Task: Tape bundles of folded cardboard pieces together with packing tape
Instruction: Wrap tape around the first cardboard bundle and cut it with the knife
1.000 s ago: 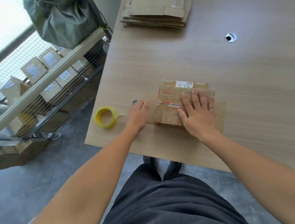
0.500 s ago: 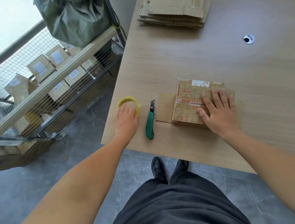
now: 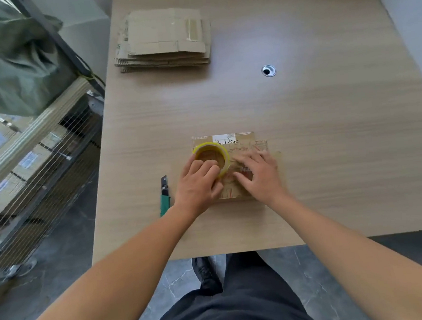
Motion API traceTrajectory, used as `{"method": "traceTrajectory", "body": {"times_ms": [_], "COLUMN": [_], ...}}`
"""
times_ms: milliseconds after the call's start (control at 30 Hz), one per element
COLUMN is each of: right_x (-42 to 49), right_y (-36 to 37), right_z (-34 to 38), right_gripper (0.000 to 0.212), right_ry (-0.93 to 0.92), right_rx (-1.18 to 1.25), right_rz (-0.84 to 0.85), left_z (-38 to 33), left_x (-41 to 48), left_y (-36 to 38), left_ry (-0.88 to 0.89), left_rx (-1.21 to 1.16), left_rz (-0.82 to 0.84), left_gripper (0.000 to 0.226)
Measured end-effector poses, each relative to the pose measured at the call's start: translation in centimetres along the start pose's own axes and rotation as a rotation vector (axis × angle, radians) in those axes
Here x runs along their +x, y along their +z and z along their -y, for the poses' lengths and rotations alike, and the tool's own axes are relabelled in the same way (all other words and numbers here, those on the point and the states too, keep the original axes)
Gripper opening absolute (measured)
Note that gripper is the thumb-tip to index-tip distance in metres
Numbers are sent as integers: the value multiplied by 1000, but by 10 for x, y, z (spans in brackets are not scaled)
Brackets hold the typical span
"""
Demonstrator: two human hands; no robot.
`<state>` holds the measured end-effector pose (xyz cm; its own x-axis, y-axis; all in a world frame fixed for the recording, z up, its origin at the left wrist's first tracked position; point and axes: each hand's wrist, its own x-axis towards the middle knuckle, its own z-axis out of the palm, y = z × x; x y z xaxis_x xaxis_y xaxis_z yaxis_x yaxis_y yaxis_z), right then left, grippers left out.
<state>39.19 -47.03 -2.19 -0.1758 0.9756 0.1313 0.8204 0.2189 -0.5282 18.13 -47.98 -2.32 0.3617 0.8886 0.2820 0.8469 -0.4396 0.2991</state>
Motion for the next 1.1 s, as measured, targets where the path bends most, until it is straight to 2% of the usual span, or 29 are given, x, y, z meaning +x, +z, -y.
{"method": "traceTrajectory", "body": {"times_ms": [133,300,500,567,700,800,867,933,1100], "right_x": [9,21,20,14,-13,-26,-31,-32,-17], "right_y": [8,2,-31,-55,-87,-75,-64,-60,-62], "right_z": [3,5,11,1,-17,-6,-3,-6,-18], "right_gripper": [17,8,17,18,15,20,27,26,23], "right_ry": [66,79,-113,-100,116,197,233,350,669], "right_rx": [1,18,-132,-138,54,169,206,302,708], "right_rz": [11,86,168,207,253,307,239,166,54], "left_z": [2,11,14,13,13,13,12,13,14], "left_x": [3,13,14,13,14,15,14,14,17], "left_y": [6,11,13,11,16,18,20,20,23], "left_ry": [26,96,128,130,230,212,220,242,303], "left_rx": [15,43,92,116,124,113,115,112,125], "left_rz": [-54,-114,-149,-163,-214,-214,-224,-231,-243], "left_gripper": [16,18,34,36,37,37,36,35,34]}}
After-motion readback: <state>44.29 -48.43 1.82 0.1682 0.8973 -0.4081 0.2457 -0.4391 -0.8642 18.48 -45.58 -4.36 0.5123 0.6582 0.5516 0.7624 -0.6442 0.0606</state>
